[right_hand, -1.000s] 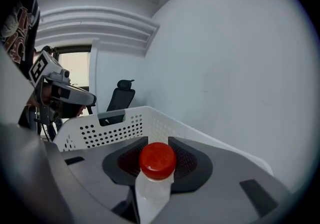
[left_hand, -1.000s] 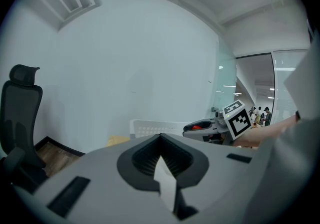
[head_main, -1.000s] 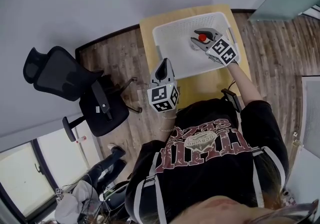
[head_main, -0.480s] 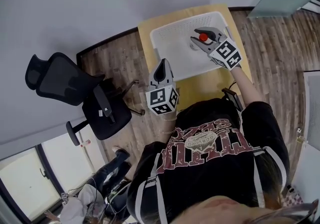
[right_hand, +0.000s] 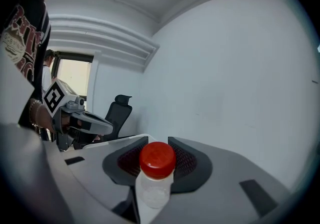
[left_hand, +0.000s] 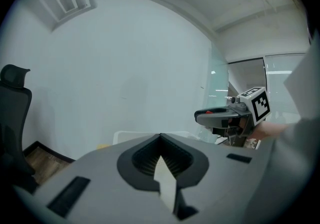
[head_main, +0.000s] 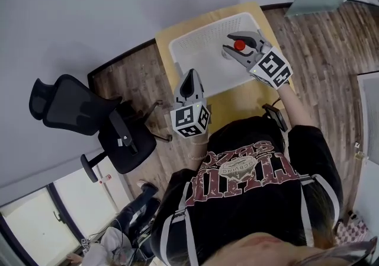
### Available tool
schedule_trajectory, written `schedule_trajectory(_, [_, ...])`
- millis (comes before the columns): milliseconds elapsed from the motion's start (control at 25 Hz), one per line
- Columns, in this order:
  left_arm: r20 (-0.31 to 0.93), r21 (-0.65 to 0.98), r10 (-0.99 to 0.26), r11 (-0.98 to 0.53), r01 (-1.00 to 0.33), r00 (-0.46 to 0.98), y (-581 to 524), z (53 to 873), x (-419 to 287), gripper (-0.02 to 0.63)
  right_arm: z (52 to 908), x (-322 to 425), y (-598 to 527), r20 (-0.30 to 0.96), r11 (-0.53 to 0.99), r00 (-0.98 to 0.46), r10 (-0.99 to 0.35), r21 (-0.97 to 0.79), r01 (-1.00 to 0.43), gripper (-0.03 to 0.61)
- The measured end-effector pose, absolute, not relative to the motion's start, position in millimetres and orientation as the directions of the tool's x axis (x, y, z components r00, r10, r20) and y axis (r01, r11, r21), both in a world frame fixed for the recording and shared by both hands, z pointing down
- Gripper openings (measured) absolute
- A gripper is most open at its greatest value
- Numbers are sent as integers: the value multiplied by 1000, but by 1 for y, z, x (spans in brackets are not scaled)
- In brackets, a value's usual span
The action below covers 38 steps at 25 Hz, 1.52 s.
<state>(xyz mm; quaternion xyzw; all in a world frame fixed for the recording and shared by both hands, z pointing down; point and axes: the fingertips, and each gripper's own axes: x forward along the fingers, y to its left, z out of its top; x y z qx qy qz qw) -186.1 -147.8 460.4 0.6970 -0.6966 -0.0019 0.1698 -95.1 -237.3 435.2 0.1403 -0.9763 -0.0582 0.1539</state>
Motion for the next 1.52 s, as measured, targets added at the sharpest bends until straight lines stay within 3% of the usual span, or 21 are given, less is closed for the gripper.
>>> schedule_trajectory(480, [238,244,-961,-82,-966,141,-171,462,-156,48,392,-60,-236,236,926,-898,-371,172,-337,135])
schedule_trajectory(1520, [247,251,-885,-335,-908,395,-200,463,-41,48,322,89,-220,154,781,-768,-621,206,-590,135])
